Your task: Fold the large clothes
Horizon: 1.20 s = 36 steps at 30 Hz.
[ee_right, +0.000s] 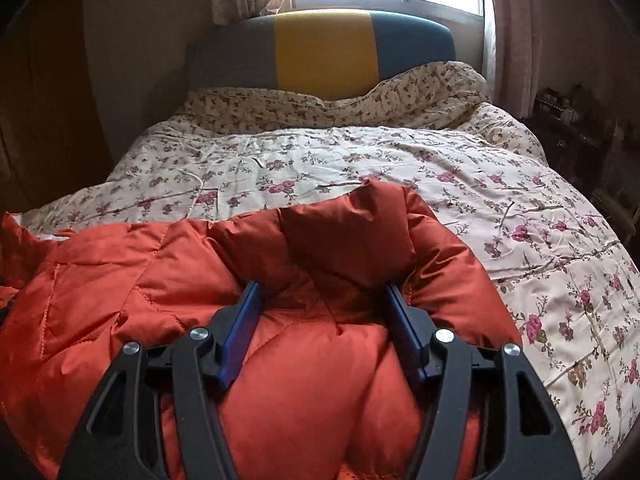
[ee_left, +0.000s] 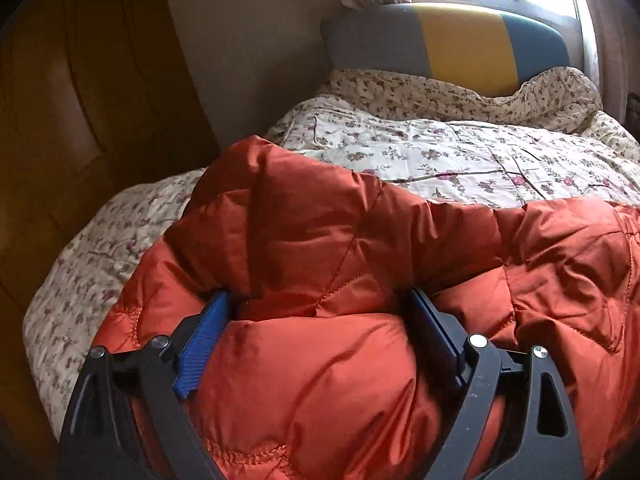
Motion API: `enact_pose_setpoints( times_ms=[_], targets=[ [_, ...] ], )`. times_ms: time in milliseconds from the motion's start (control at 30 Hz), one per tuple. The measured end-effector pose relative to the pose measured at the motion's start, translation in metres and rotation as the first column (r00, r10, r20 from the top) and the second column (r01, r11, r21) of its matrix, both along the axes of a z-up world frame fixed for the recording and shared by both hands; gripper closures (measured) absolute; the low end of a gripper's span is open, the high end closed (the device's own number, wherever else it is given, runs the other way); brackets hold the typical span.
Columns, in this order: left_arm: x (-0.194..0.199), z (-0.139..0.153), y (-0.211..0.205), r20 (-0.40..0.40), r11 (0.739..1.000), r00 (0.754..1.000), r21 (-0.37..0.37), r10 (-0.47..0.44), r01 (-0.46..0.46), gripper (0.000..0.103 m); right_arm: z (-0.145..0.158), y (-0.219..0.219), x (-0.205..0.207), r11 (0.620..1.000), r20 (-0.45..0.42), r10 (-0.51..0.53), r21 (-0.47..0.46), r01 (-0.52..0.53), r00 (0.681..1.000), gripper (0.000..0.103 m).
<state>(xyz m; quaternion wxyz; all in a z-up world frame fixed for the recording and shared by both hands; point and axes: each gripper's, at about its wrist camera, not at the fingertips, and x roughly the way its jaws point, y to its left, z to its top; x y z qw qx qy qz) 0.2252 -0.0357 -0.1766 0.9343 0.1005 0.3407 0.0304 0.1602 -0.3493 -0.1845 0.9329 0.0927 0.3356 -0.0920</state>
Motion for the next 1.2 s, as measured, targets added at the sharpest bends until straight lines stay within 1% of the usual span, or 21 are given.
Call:
enact_pose_setpoints(
  times_ms=[100,167,233,267,300,333,400,433,467,533,567,633,667,700,767,800,900,933,1067,1133,1200],
  targets=[
    [-0.003,0.008,0.015,-0.031,0.998,0.999,-0.067,-0.021,0.019,0.015,0.013,-0.004,-0.009,0.999,-0.024,-0.015,0.04,0.016,1.0,0.041],
    [-0.017,0.018,0.031,-0.038,0.991,0.999,-0.135,-0.005,0.0,0.015,0.027,-0.001,-0.033,0.995,0.028,-0.018,0.103,0.015,0.999,0.041],
    [-0.036,0.026,0.047,-0.012,0.98,1.0,-0.199,0.024,-0.026,0.014,0.04,0.012,-0.057,0.992,0.054,0.018,0.12,-0.025,0.998,0.042],
    [-0.05,0.031,0.058,0.0,0.971,0.999,-0.232,0.053,-0.051,0.01,0.045,0.021,-0.069,0.991,0.069,0.048,0.121,-0.057,0.996,0.046],
    [-0.059,0.031,0.065,0.007,0.967,0.997,-0.246,0.075,-0.071,0.01,0.05,0.029,-0.076,0.989,0.078,0.078,0.121,-0.087,0.994,0.048],
    [-0.07,0.033,0.073,0.02,0.962,0.995,-0.259,0.097,-0.088,0.01,0.054,0.044,-0.089,0.984,0.085,0.132,0.112,-0.141,0.988,0.054],
    [-0.093,0.033,0.09,0.038,0.955,0.987,-0.263,0.154,-0.139,0.01,0.057,0.062,-0.101,0.974,0.089,0.194,0.1,-0.203,0.977,0.067],
    [-0.099,0.033,0.095,0.039,0.952,0.984,-0.264,0.173,-0.157,0.01,0.057,0.073,-0.107,0.965,0.09,0.232,0.101,-0.241,0.969,0.079],
    [-0.109,0.031,0.105,0.037,0.943,0.979,-0.278,0.201,-0.184,0.01,0.056,0.081,-0.111,0.957,0.086,0.261,0.106,-0.269,0.962,0.087],
    [-0.121,0.026,0.121,0.023,0.929,0.972,-0.301,0.234,-0.217,0.01,0.052,0.097,-0.115,0.943,0.082,0.305,0.112,-0.313,0.949,0.092],
    [-0.126,0.02,0.128,0.003,0.921,0.966,-0.305,0.257,-0.244,0.012,0.051,0.105,-0.116,0.937,0.084,0.324,0.108,-0.332,0.942,0.096],
    [-0.136,0.011,0.139,-0.031,0.903,0.963,-0.341,0.267,-0.262,0.021,0.047,0.113,-0.115,0.928,0.08,0.349,0.11,-0.356,0.934,0.099],
    [-0.141,0.008,0.143,-0.042,0.896,0.963,-0.358,0.267,-0.264,0.022,0.044,0.117,-0.113,0.92,0.072,0.366,0.123,-0.372,0.928,0.099],
    [-0.146,0.002,0.147,-0.056,0.884,0.963,-0.384,0.264,-0.264,0.022,0.039,0.12,-0.111,0.917,0.061,0.373,0.128,-0.378,0.926,0.099],
    [-0.147,-0.004,0.148,-0.071,0.869,0.969,-0.432,0.236,-0.243,0.022,0.022,0.124,-0.101,0.924,-0.003,0.364,0.132,-0.36,0.932,0.103],
    [-0.147,-0.006,0.147,-0.076,0.861,0.972,-0.453,0.22,-0.231,0.022,0.011,0.123,-0.094,0.925,-0.031,0.355,0.155,-0.347,0.934,0.103],
    [-0.144,-0.013,0.144,-0.09,0.845,0.976,-0.489,0.198,-0.217,0.022,-0.008,0.12,-0.086,0.923,-0.048,0.349,0.19,-0.334,0.936,0.103],
    [-0.143,-0.015,0.143,-0.096,0.837,0.977,-0.506,0.188,-0.211,0.022,-0.011,0.122,-0.084,0.926,-0.053,0.348,0.177,-0.334,0.936,0.103],
    [-0.144,-0.024,0.139,-0.119,0.794,0.98,-0.574,0.161,-0.2,0.022,-0.013,0.14,-0.084,0.935,-0.08,0.353,0.052,-0.349,0.932,0.103],
    [-0.142,-0.024,0.135,-0.123,0.795,0.982,-0.577,0.145,-0.189,0.022,-0.014,0.142,-0.083,0.938,-0.088,0.347,0.039,-0.345,0.934,0.103],
    [-0.14,-0.025,0.131,-0.136,0.787,0.982,-0.589,0.128,-0.184,0.022,-0.014,0.142,-0.082,0.941,-0.094,0.339,0.048,-0.335,0.936,0.103]
  ],
)
